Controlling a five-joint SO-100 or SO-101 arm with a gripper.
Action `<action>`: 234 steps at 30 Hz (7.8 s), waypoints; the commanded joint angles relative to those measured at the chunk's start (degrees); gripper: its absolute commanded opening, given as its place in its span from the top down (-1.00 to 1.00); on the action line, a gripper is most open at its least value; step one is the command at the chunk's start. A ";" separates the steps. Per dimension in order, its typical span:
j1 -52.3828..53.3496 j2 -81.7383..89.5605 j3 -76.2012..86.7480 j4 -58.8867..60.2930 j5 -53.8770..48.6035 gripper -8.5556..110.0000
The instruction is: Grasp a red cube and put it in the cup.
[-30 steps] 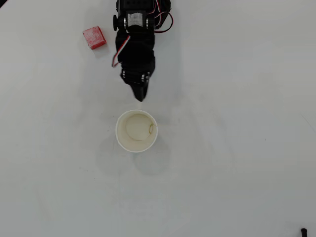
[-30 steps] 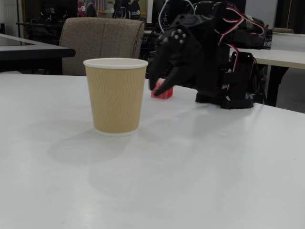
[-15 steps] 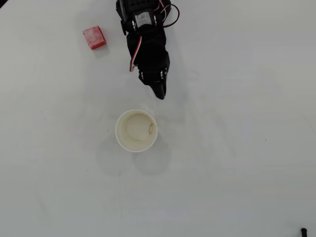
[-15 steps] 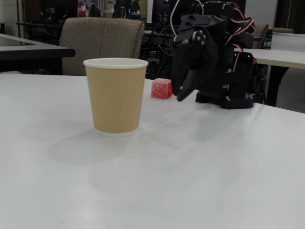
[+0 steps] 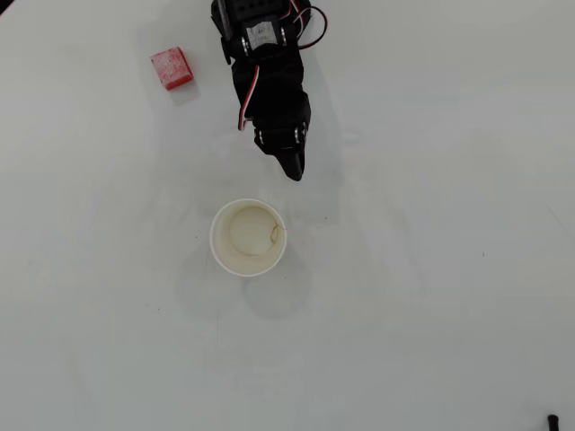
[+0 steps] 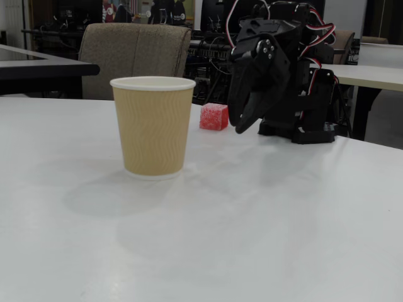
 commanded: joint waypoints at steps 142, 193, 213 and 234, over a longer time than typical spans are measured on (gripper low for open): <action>86.40 0.97 4.31 8.61 -113.29 0.15; 88.42 1.05 4.31 18.72 -112.68 0.76; 47.72 0.97 4.31 -23.99 -107.49 0.76; 19.25 0.97 4.31 -31.64 -101.16 0.76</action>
